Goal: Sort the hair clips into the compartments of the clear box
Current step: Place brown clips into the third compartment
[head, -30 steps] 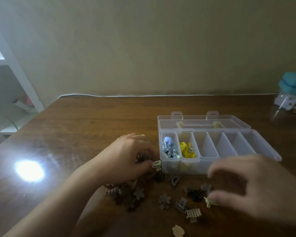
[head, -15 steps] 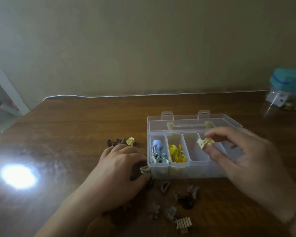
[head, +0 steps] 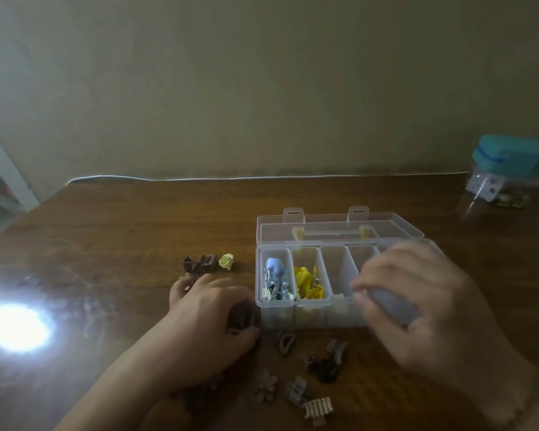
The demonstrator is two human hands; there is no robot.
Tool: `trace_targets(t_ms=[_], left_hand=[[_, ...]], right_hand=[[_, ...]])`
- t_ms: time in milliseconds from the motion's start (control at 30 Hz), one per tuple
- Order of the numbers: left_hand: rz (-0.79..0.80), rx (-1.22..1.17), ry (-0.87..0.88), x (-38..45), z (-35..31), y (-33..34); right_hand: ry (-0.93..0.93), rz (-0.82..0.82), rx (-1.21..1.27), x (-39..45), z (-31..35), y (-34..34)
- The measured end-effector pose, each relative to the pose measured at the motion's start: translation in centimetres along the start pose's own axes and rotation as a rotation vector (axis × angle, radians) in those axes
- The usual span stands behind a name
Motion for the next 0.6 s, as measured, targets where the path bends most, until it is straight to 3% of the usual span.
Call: trace_targets(t_ms=[100,167,267,500,533,600], left_hand=[[-0.003,0.039,0.04,-0.6,-0.1,-0.1],[0.018,0.08,0.055,-0.9,0.0,-0.1],[0.053,0.113,0.078,-1.2,0.0,-0.3],[0.052,0.154,0.207,-1.5,-0.6,-0.3],[0.061,0.16,0.216,-1.5,-0.7,-0.2],[0.074,0.171,0.231,-1.5,-0.8,-0.2]], right_hand=[[-0.293,0.321,-0.157,-0.7,2.9,1.2],[-0.322,0.531,-0.241,-1.2,3.0,2.8],[-0.306,0.624,-0.243,-1.3,2.6,4.2],[-0.287,0.601,-0.043,-1.4,3.1,4.1],[-0.272,0.52,0.037,-1.1,3.5,3.9],[-0.211,0.17,0.242,-0.3,4.1,3.3]])
Point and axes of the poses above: each hand's wrist, its own x-axis towards the middle knuckle, its own y-axis out of the palm, z = x × y, the point moved 4 cm from there along x, towards the middle knuckle, and after that the axes turned 11 degrees about z, right-handed, at the moved point
